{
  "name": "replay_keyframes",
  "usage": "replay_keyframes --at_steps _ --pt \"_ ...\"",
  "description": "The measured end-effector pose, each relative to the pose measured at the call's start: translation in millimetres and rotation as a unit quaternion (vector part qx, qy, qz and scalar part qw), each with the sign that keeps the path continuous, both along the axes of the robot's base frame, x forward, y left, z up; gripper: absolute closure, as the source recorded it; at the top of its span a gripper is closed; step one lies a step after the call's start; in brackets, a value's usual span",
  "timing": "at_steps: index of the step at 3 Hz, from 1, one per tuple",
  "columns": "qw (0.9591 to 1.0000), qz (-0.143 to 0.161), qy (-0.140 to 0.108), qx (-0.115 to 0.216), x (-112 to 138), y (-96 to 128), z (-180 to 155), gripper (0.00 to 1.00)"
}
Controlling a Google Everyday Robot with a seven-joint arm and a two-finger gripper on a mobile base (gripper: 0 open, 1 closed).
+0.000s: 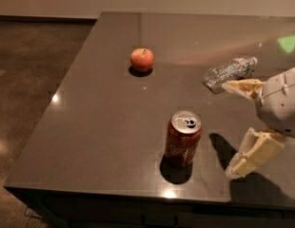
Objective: Knock coke can over
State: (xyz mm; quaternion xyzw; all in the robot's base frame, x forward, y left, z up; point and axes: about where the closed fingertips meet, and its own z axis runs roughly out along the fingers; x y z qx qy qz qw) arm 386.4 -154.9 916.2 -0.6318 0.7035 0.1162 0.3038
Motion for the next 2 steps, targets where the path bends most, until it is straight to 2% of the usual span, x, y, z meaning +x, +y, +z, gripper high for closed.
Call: replay_keyframes --at_steps 1,2 --pt "0.9999 -0.003 -0.007 0.01 1.5 15.4 -9.9 0.0" --pt "0.9995 -0.016 -0.001 0.027 3.2 27.7 -16.3 0.0"
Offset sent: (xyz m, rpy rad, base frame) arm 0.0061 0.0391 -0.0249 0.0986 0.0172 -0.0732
